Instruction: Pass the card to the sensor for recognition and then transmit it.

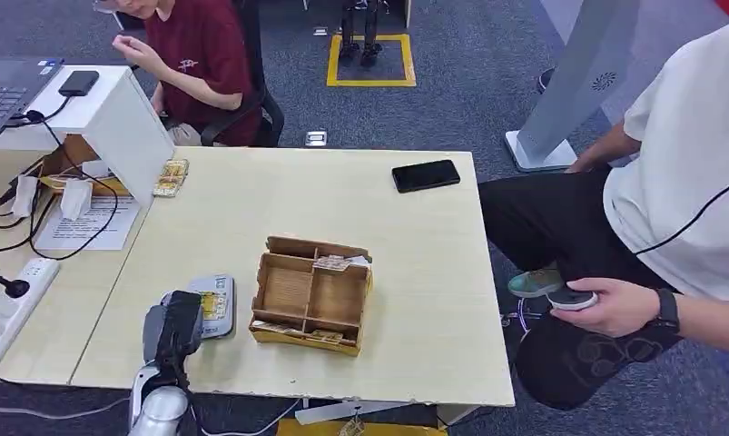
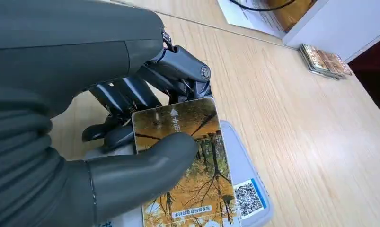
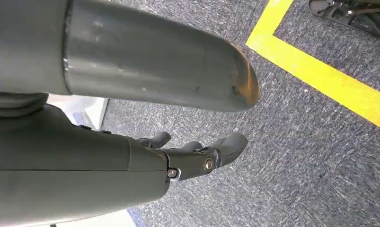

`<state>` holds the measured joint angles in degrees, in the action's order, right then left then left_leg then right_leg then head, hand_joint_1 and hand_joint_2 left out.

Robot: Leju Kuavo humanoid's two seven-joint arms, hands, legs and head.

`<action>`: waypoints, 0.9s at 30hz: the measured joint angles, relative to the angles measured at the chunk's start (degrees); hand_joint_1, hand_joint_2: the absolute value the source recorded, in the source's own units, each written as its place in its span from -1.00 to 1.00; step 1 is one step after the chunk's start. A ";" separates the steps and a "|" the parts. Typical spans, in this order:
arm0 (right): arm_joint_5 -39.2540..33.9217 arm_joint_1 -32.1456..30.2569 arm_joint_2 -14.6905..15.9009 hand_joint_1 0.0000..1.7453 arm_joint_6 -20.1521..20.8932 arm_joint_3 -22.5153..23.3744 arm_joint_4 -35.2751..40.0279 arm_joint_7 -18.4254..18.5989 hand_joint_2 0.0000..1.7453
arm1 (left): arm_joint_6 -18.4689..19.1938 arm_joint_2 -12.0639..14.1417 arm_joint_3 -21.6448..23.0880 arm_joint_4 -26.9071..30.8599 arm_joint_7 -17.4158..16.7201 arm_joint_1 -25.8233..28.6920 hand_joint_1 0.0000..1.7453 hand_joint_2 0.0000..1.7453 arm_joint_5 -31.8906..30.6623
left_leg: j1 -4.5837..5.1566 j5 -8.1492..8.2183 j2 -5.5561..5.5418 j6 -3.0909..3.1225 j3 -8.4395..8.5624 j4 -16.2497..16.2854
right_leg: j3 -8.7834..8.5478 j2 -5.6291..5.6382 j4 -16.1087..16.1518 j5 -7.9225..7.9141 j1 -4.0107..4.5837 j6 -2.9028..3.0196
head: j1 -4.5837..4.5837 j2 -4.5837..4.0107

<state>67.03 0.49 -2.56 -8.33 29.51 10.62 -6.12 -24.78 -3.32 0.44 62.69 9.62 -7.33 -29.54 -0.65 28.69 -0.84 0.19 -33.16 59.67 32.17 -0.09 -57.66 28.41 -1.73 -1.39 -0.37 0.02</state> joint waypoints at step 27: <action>2.36 0.10 -0.15 -1.00 -0.52 1.44 0.00 -0.64 -1.00 | 15.89 -1.07 -6.14 1.99 7.24 0.97 1.00 1.00 31.83 | 0.00 -0.01 -0.01 0.00 0.04 0.00 | -0.05 -0.01 0.00 0.00 0.00 0.00 | 0.00 0.00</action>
<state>69.40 0.59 -2.71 -8.85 30.95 10.62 -6.75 -8.89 -4.39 -5.71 64.68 16.85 -6.37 2.29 -0.65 28.69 -0.85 0.19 -33.13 59.67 32.12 -0.10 -57.66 28.41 -1.73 -1.39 -0.37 0.02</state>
